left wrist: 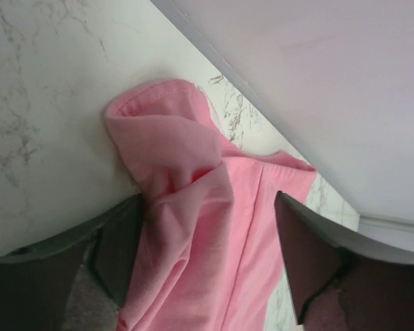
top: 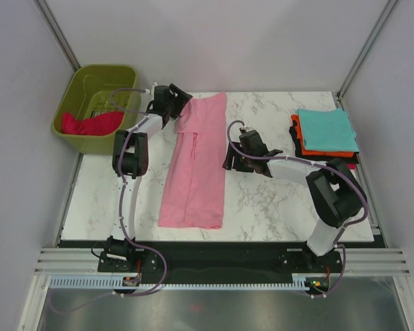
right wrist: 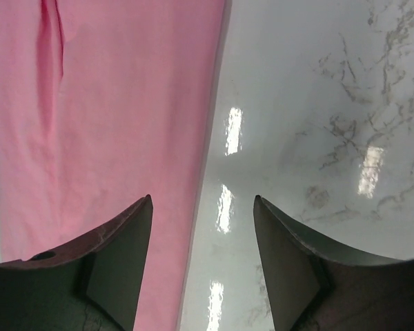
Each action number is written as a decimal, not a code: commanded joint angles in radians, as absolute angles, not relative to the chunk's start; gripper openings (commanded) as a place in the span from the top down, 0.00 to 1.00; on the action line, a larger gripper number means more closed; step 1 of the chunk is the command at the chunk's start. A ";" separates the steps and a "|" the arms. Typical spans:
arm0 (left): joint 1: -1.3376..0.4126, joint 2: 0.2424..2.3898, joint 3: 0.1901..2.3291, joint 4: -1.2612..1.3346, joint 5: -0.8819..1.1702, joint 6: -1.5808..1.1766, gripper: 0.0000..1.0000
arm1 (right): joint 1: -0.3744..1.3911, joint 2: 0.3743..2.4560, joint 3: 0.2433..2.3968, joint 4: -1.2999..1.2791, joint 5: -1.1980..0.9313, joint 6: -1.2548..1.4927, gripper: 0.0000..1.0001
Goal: Fold and stack the t-shirts
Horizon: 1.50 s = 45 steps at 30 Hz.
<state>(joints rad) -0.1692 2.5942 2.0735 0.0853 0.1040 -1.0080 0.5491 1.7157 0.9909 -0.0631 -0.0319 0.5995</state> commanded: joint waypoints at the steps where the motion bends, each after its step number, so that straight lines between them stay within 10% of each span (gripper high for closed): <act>1: -0.143 2.475 2.028 0.063 0.086 -0.922 0.05 | 0.546 1.776 1.072 0.034 -0.075 0.621 0.32; 17: -0.146 2.189 1.771 0.006 0.031 -0.762 0.04 | 0.413 2.261 1.532 0.055 -0.080 0.680 0.38; 29: -0.169 1.663 1.083 -0.036 0.021 -0.971 0.06 | 0.327 2.419 1.721 -0.046 -0.098 0.712 0.94; 32: -0.187 1.536 0.958 -0.038 0.015 -0.922 0.05 | 0.299 2.393 1.694 -0.028 -0.118 0.706 0.85; 33: -0.192 1.507 0.904 -0.043 0.012 -0.893 0.04 | 0.301 2.395 1.697 -0.025 -0.133 0.700 0.53; 35: -0.193 1.448 0.847 -0.049 0.006 -0.877 0.03 | 0.304 2.401 1.698 -0.017 -0.199 0.701 0.34; 45: -0.209 1.250 0.479 0.035 0.044 -0.885 0.02 | 0.403 2.039 1.280 -0.008 -0.143 0.695 0.35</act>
<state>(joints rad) -0.2047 1.2705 0.5179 -0.0200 0.0319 -0.8982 0.3531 2.1479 1.3975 0.0937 -0.1688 0.7094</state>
